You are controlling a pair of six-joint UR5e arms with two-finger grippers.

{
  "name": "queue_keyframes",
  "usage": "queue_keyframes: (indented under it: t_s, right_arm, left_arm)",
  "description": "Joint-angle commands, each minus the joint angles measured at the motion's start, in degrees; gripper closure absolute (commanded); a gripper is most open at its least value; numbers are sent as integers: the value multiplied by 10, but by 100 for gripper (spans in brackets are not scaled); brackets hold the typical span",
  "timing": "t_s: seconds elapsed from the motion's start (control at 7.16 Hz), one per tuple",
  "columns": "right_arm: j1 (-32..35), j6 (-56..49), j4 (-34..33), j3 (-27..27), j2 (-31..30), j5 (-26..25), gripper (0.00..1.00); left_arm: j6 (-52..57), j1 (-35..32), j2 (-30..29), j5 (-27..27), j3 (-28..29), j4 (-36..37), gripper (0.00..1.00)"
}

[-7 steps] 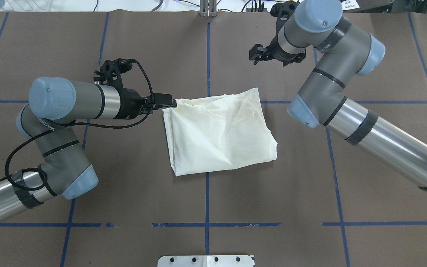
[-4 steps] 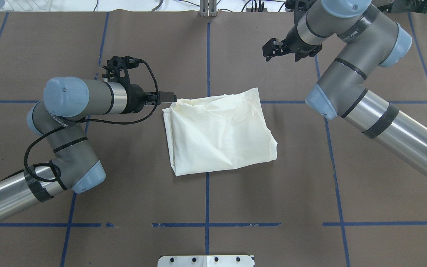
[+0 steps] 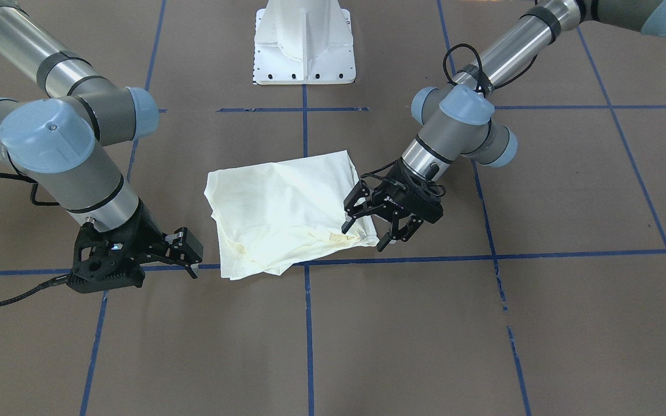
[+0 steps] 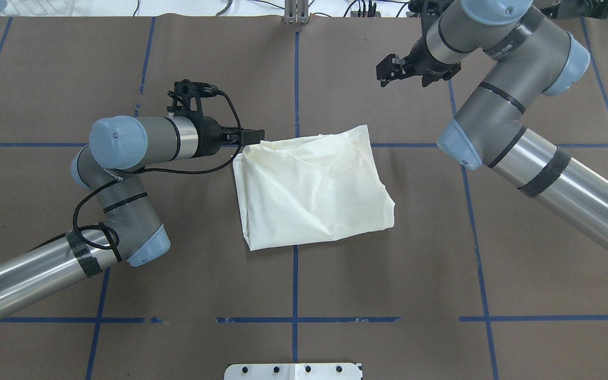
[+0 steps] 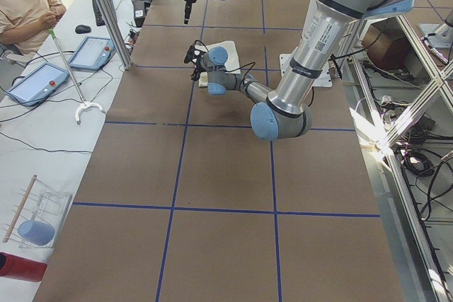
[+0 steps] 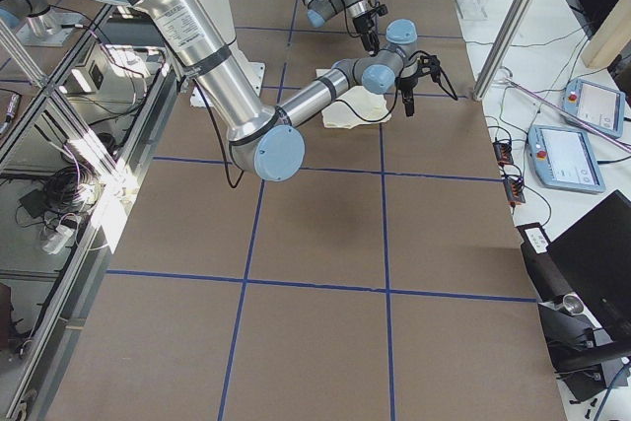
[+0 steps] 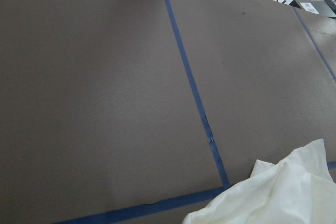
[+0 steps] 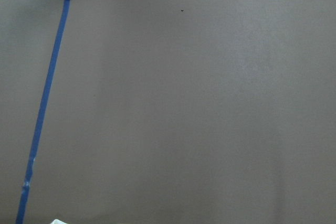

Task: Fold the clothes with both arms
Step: 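Lower the left gripper onto the bundle's side nearest it and grasp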

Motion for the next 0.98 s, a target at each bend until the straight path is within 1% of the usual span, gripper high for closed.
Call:
queue_keyframes:
  t_s: [0.0,0.42,0.56,0.84]
  right_arm:
    - [1,0,0,0,0,-1,0]
    - [1,1,0,-1,0,-1,0]
    - [1,1,0,-1,0,-1,0]
    - [2,1,0,0,-2,-2,0]
  left_arm:
    - [35,17,1,0,1,-12,33]
    - [67,18,5,3,3,-12,33]
    - [67,18,7,4,4,-12,38]
    - [67,17,8,6,11,-12,67]
